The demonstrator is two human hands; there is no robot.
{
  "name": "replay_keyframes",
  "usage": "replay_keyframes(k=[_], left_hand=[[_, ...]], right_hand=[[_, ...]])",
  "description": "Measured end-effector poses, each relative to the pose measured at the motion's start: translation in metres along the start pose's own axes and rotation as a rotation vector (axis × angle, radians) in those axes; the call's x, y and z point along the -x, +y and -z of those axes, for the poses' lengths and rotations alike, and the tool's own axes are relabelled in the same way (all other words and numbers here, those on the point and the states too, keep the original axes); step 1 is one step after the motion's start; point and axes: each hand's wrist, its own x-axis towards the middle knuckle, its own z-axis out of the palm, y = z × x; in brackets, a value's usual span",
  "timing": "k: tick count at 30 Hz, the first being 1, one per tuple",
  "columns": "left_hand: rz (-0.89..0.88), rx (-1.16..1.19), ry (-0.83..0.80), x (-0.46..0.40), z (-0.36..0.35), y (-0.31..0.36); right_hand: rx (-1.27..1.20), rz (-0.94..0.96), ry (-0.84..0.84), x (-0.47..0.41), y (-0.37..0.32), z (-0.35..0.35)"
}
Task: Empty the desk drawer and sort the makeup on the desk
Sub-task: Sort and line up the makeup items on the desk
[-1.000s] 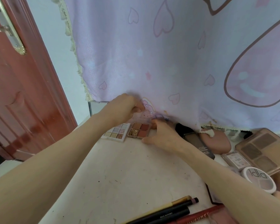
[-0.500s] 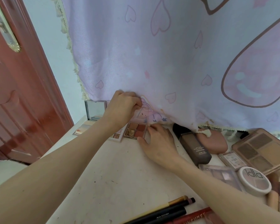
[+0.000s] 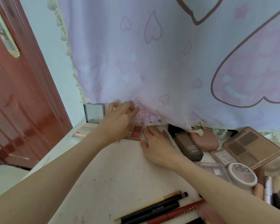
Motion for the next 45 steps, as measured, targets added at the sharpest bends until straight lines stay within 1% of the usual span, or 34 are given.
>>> replay_keyframes(k=[2, 4, 6, 8, 10, 12, 14, 16, 18, 20, 24, 29, 34, 36, 41, 43, 45], left_hand=[[0.039, -0.028, -0.167, 0.002, 0.009, 0.007], [0.095, -0.072, -0.311, 0.000, 0.016, 0.013], [0.117, -0.116, -0.370, -0.002, 0.027, 0.020], [0.134, -0.071, -0.356, -0.001, 0.039, 0.030], [0.135, 0.033, -0.338, 0.004, 0.051, 0.046], [0.144, 0.182, -0.361, 0.016, 0.065, 0.070], [0.142, 0.365, -0.418, 0.031, 0.075, 0.097], [0.172, 0.558, -0.496, 0.049, 0.081, 0.124], [0.204, 0.640, -0.556, 0.063, 0.082, 0.143], [0.197, 0.615, -0.596, 0.070, 0.079, 0.154], [0.230, 0.604, -0.663, 0.075, 0.072, 0.157], [0.183, 0.478, -0.730, 0.082, 0.063, 0.159], [0.179, 0.445, -0.752, 0.082, 0.060, 0.158], [0.183, 0.444, -0.754, 0.082, 0.060, 0.159], [0.187, 0.447, -0.750, 0.082, 0.062, 0.160], [0.193, 0.455, -0.744, 0.082, 0.062, 0.160], [0.210, 0.482, -0.746, 0.081, 0.062, 0.160]], right_hand=[[-0.046, 0.008, -0.081, 0.006, 0.002, 0.008], [-0.123, 0.019, -0.097, 0.016, 0.002, 0.020], [-0.168, 0.048, -0.082, 0.032, 0.000, 0.037], [-0.189, 0.064, -0.053, 0.051, 0.000, 0.057], [-0.225, 0.050, -0.006, 0.073, 0.003, 0.075], [-0.226, 0.023, 0.026, 0.095, 0.009, 0.089], [-0.139, -0.010, 0.024, 0.116, 0.019, 0.096], [-0.033, -0.040, -0.013, 0.135, 0.032, 0.095], [0.080, -0.055, -0.061, 0.149, 0.046, 0.090], [0.185, -0.045, -0.100, 0.156, 0.058, 0.087], [0.293, -0.024, -0.186, 0.156, 0.067, 0.092], [0.255, -0.067, -0.373, 0.140, 0.067, 0.100], [0.205, -0.080, -0.458, 0.133, 0.061, 0.108], [0.182, -0.088, -0.446, 0.131, 0.060, 0.107], [0.207, -0.016, -0.383, 0.130, 0.060, 0.103], [0.225, 0.013, -0.338, 0.132, 0.060, 0.102], [0.175, 0.037, -0.262, 0.138, 0.059, 0.102]])
